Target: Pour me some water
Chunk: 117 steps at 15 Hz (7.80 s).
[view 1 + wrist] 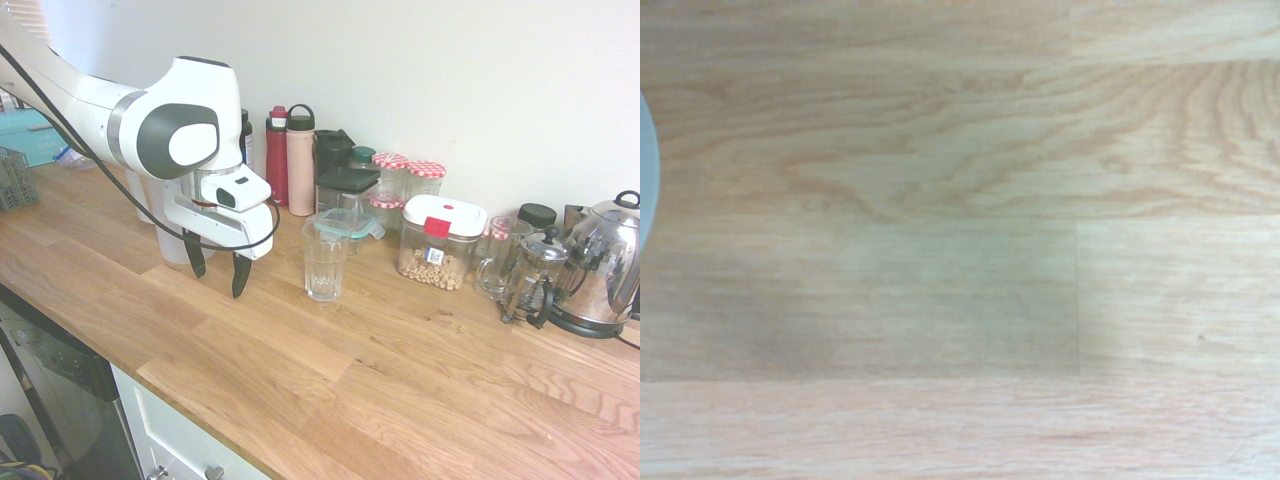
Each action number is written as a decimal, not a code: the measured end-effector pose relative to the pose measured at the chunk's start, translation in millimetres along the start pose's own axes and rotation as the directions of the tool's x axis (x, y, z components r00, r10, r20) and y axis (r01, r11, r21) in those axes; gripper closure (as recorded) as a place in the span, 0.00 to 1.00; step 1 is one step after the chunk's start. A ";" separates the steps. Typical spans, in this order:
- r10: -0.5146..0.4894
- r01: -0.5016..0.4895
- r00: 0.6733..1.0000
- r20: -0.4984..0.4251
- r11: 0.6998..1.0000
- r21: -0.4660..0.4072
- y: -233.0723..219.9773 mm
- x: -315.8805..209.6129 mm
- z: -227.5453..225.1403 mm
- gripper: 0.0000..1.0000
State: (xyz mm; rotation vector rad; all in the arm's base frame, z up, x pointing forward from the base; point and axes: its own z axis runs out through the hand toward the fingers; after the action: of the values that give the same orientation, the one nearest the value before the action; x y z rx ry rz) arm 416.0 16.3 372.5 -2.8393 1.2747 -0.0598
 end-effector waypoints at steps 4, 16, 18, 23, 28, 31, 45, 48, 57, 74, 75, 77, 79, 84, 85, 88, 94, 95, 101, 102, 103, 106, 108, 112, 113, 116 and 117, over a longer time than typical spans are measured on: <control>-0.023 0.023 1.000 -0.017 1.000 0.017 -5.3 -7.3 -9.4 0.00; -0.195 0.243 0.944 -0.265 0.956 0.163 -28.5 -182.2 -85.7 0.00; -0.184 0.261 0.932 -0.313 0.940 0.222 -39.1 -197.9 -91.0 0.00; -0.087 0.227 0.909 -0.408 0.924 0.308 -53.6 -196.5 -96.8 0.00; -0.018 0.198 0.904 -0.427 0.903 0.382 -68.2 -179.6 -95.0 1.00; -0.012 0.194 0.907 -0.421 0.898 0.394 -72.8 -180.6 -96.6 1.00; -0.010 0.196 0.905 -0.426 0.897 0.395 -83.7 -189.4 -98.2 1.00; -0.004 0.187 0.905 -0.424 0.901 0.391 -83.5 -185.4 -96.3 1.00; 0.006 0.175 0.903 -0.429 0.908 0.381 -65.0 -188.7 -118.8 1.00; -0.298 0.341 0.916 -0.267 0.931 0.128 173.8 -50.2 -204.6 1.00; -0.306 0.341 0.918 -0.254 0.934 0.108 182.8 -37.6 -204.8 1.00; -0.351 0.374 0.910 -0.219 0.925 0.073 195.5 -7.6 -207.1 1.00; -0.402 0.416 0.899 -0.174 0.908 0.055 206.1 28.2 -209.1 1.00; -0.495 0.495 0.865 -0.084 0.869 -0.017 214.5 105.7 -211.9 1.00; -0.510 0.509 0.857 -0.070 0.860 -0.038 211.0 119.8 -211.3 1.00; -0.550 0.545 0.834 -0.034 0.832 -0.102 185.4 159.0 -211.0 1.00; -0.639 0.631 0.769 0.009 0.757 -0.168 131.3 168.6 -202.5 1.00; -0.655 0.646 0.755 0.015 0.741 -0.182 122.7 165.1 -201.9 1.00; -0.738 0.719 0.669 0.088 0.611 -0.332 72.0 161.3 -193.8 1.00; -0.742 0.722 0.663 0.099 0.599 -0.347 65.9 162.5 -195.6 1.00; -0.744 0.724 0.659 0.110 0.588 -0.359 60.4 163.4 -198.1 1.00; -0.751 0.735 0.639 0.165 0.534 -0.417 46.9 162.0 -201.9 1.00; -0.756 0.745 0.623 0.202 0.494 -0.449 40.0 159.2 -199.3 1.00; -0.764 0.755 0.605 0.224 0.461 -0.467 33.0 157.4 -194.6 1.00; -0.765 0.757 0.603 0.227 0.458 -0.467 31.8 157.5 -193.1 1.00; -0.766 0.757 0.601 0.227 0.456 -0.467 29.3 157.7 -190.8 1.00; -0.767 0.755 0.603 0.217 0.462 -0.466 28.8 158.0 -191.9 1.00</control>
State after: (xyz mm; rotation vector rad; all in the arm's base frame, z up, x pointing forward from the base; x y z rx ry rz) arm 490.4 -122.8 566.6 -3.6186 -0.1903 0.2836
